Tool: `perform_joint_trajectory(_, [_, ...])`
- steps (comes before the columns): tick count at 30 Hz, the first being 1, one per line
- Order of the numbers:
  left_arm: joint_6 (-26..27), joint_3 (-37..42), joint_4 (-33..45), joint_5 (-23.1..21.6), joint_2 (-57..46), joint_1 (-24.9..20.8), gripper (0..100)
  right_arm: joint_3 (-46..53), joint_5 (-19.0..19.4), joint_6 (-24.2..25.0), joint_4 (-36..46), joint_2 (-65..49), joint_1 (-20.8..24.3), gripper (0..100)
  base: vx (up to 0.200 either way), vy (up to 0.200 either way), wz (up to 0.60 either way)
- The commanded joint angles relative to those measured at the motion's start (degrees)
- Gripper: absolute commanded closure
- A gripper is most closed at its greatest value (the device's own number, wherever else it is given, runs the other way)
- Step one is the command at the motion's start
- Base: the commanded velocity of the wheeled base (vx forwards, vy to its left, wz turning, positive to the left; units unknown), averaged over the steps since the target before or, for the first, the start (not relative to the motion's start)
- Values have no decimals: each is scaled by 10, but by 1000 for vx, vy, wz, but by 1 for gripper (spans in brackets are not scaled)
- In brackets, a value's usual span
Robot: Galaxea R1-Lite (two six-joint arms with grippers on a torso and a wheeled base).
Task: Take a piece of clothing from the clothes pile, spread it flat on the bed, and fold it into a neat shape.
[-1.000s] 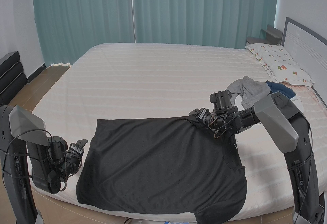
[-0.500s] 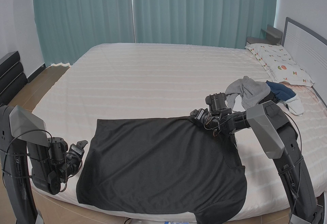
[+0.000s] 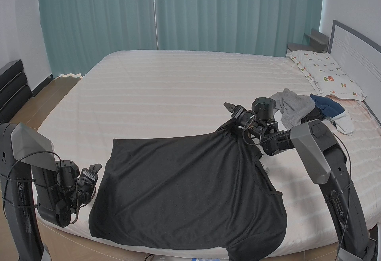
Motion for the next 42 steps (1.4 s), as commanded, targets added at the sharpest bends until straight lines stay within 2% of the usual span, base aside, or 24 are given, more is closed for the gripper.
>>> perform_joint_trajectory(1, [0,0,-10,4,4,-3,0,0,8,-13,41,3,-35,0,0,0,0])
perform_joint_trajectory(10, [1,0,-10,4,5,-3,0,0,3,-10,37,6,-38,0,0,0,0])
perform_joint_trajectory(18, [1,0,-10,4,5,-4,0,21,-1,-9,76,-28,-59,0,0,0,0])
perform_joint_trajectory(22, [1,0,-10,3,5,-4,0,79,13,-9,71,-44,-68,0,0,0,0])
perform_joint_trajectory(25, [1,0,-10,3,5,-4,0,143,65,-10,63,-60,-72,0,0,0,0])
perform_joint_trajectory(28, [2,0,-10,3,5,-4,0,186,93,-12,28,-65,-70,0,0,0,0])
perform_joint_trajectory(38, [2,1,-10,4,5,-5,0,193,99,-13,11,-56,-60,0,0,0,0])
perform_joint_trajectory(39, [2,0,-10,4,5,-5,0,193,99,-13,10,-53,-59,100,0,0,0])
perform_joint_trajectory(42, [2,0,-10,4,5,-5,0,196,99,-12,12,-55,-57,100,0,0,0])
